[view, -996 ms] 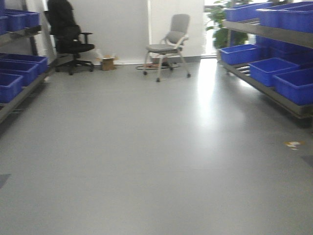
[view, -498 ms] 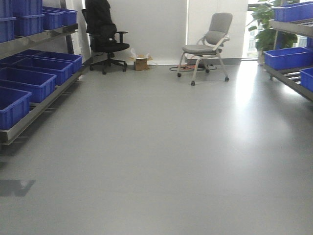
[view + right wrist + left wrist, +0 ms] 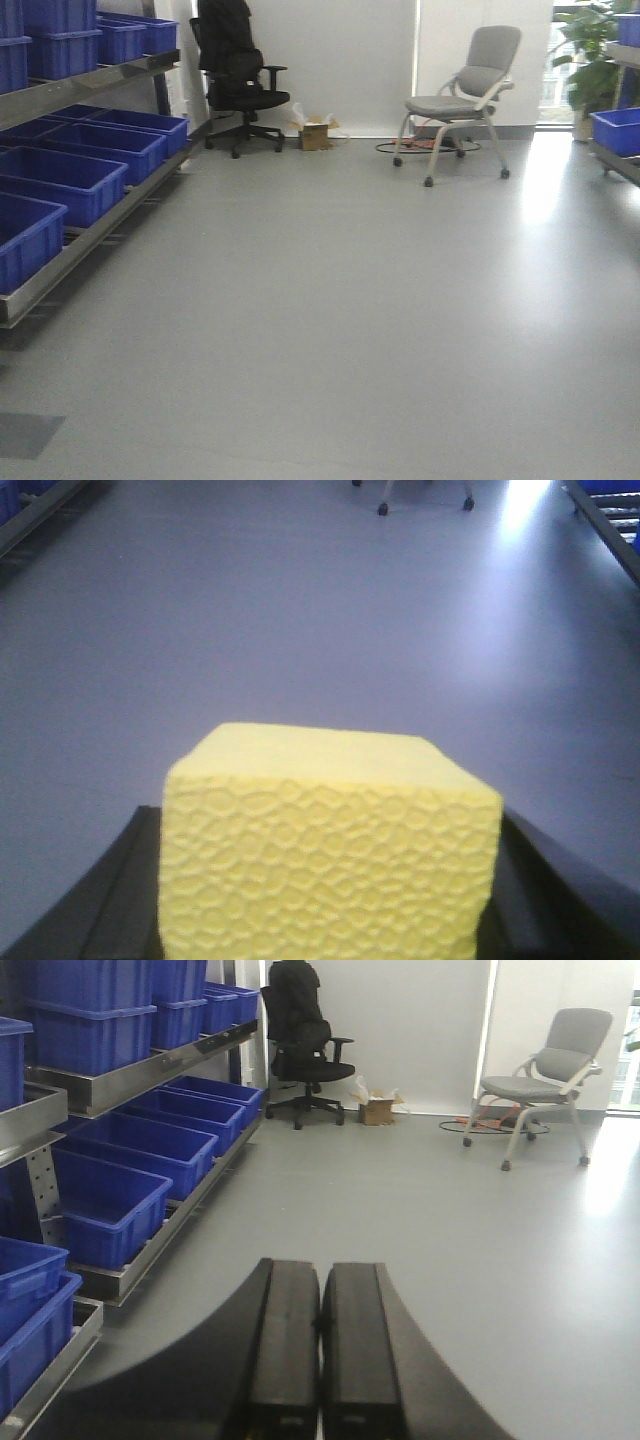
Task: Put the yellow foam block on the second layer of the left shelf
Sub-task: 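Drive the base down the aisle toward the bin shelf, then turn the base to face the shelf of blue bins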
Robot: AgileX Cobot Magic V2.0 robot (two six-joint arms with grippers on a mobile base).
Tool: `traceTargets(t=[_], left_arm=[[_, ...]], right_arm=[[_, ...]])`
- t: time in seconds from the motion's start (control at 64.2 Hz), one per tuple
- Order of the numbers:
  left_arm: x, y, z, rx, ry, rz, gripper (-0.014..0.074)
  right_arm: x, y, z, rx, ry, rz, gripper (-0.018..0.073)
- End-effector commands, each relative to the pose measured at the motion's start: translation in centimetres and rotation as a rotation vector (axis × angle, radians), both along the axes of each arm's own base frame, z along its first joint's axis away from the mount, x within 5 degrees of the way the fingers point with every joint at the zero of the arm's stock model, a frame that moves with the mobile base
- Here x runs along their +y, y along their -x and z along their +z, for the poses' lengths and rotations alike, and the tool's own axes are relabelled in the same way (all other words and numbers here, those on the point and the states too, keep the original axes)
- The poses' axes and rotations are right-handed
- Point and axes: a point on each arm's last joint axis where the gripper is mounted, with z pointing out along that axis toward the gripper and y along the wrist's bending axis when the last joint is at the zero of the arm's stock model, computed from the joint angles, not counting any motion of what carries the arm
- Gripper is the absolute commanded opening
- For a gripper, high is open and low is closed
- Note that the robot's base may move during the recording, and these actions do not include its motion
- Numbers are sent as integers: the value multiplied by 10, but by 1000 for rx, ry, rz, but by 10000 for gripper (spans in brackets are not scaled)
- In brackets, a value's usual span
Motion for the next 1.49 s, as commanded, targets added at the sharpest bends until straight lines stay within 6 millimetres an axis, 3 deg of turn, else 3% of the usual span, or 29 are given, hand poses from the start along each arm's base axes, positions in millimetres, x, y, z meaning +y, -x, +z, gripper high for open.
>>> traceTargets(t=[0.0, 1.479], left_arm=[[-1, -2, -1, -53, 4, -11, 136], [-1, -2, -1, -53, 4, -11, 136]], right_arm=[[1, -3, 16, -95, 12, 11, 277], [1, -3, 16, -95, 12, 11, 277]])
